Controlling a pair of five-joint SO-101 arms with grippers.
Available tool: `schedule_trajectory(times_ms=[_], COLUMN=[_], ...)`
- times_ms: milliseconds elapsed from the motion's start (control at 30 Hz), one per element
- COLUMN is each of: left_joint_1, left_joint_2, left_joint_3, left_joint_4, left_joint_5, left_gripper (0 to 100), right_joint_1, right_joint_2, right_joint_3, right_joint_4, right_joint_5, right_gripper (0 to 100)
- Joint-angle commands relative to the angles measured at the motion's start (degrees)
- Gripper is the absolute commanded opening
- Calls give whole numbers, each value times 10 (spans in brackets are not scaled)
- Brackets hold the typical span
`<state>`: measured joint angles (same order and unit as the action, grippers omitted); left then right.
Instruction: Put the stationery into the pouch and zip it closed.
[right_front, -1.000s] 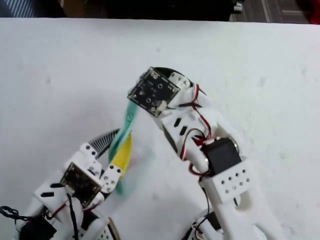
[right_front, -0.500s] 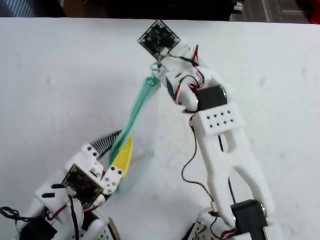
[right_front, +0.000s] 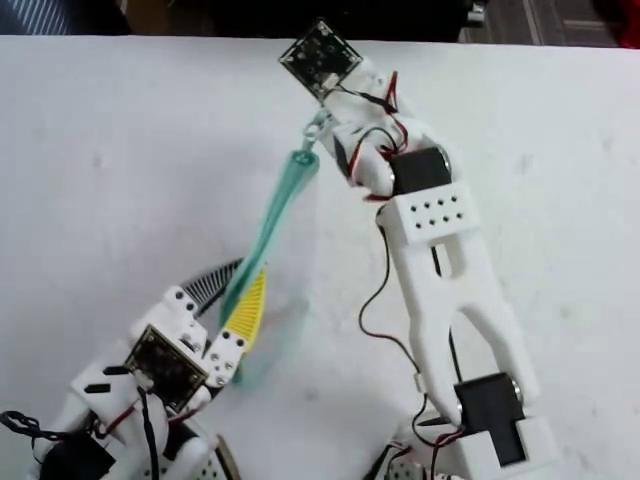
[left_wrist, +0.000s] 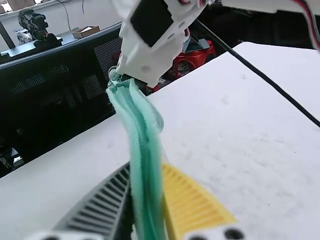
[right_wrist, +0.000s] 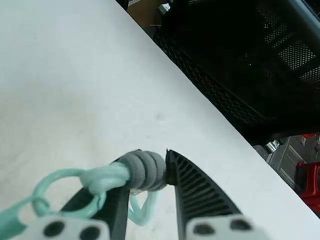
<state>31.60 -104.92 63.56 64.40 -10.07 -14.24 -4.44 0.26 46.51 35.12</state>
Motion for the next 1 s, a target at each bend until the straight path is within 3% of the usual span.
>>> schedule_trajectory(times_ms=[0,633,733,900,967], left_joint_1=[-1,-10,-48,-90,-105], left_joint_2=[1,1,1,1,1], left_joint_3=[1,6,22,87,100], left_joint_4=[23,4,-47,-173,-213], left_joint_5=[-4,-4,1,2,2], left_gripper=[20,20,20,20,20], right_joint_1=[35,34,28,1,-11], right_joint_2=[-7,-9,-9,-9,-9], right_joint_3=[-24,-31,-53,-117,-162], right_joint_4=[-1,60,102,194,241], right_joint_5=[1,4,2,5,5], right_gripper=[16,22,123,433,485])
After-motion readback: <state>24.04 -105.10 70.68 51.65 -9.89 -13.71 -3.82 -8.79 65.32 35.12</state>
